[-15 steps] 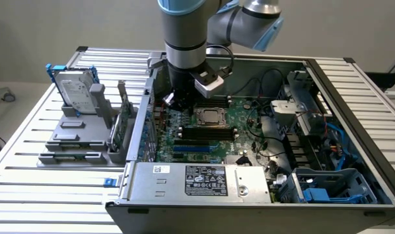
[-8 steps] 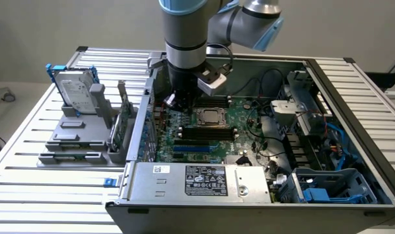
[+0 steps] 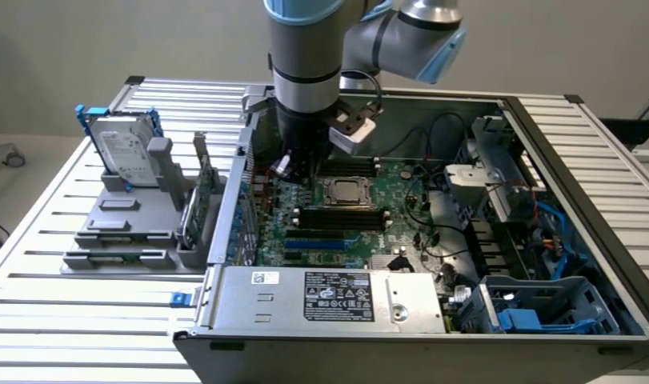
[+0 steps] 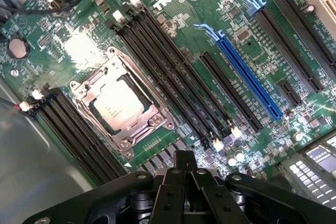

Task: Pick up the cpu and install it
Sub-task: 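Install the first cpu locking lever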

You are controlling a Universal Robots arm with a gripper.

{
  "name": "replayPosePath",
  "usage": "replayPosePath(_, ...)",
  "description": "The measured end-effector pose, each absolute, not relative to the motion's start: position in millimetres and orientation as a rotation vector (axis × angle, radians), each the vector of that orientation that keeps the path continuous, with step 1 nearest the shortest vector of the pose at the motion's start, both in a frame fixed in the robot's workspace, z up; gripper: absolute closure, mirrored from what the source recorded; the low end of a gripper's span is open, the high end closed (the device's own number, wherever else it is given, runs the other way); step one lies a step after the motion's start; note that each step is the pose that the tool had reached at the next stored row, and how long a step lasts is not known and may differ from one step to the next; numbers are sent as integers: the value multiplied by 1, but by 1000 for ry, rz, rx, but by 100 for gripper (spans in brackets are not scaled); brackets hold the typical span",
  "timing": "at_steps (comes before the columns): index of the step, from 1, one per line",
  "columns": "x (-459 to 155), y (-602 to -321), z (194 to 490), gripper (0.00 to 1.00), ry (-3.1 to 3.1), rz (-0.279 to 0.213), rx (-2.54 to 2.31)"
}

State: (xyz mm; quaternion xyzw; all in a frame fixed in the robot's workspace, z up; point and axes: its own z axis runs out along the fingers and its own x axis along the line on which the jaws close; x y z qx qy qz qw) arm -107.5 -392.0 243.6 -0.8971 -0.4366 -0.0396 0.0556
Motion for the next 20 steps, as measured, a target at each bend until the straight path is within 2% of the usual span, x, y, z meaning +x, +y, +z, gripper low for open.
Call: replayPosePath(20,-104,-378,240,89,-1523,-95,-2631)
